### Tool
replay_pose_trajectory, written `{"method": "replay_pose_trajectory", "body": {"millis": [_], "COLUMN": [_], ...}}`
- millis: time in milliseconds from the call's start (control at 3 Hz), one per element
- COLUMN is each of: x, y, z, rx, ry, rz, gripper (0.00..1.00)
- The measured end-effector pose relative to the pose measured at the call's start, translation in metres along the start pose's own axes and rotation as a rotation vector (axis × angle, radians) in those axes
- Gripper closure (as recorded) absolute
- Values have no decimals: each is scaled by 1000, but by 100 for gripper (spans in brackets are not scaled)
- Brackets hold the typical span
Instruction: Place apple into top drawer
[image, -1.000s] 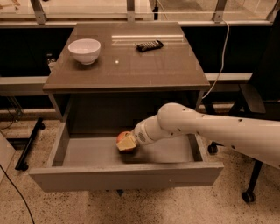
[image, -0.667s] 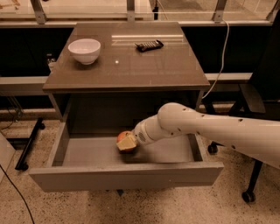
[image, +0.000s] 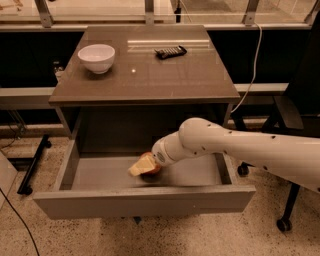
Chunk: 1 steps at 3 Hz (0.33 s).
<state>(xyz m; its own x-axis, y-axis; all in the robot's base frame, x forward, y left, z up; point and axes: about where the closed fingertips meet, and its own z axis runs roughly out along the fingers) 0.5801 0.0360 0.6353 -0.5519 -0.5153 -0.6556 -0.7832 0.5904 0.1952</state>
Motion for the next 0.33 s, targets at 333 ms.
{"method": "replay_pose_trajectory", "body": {"millis": [333], "x": [0], "y": [0], "z": [0], "rx": [0], "ry": [0], "rz": [0], "gripper": [0]}}
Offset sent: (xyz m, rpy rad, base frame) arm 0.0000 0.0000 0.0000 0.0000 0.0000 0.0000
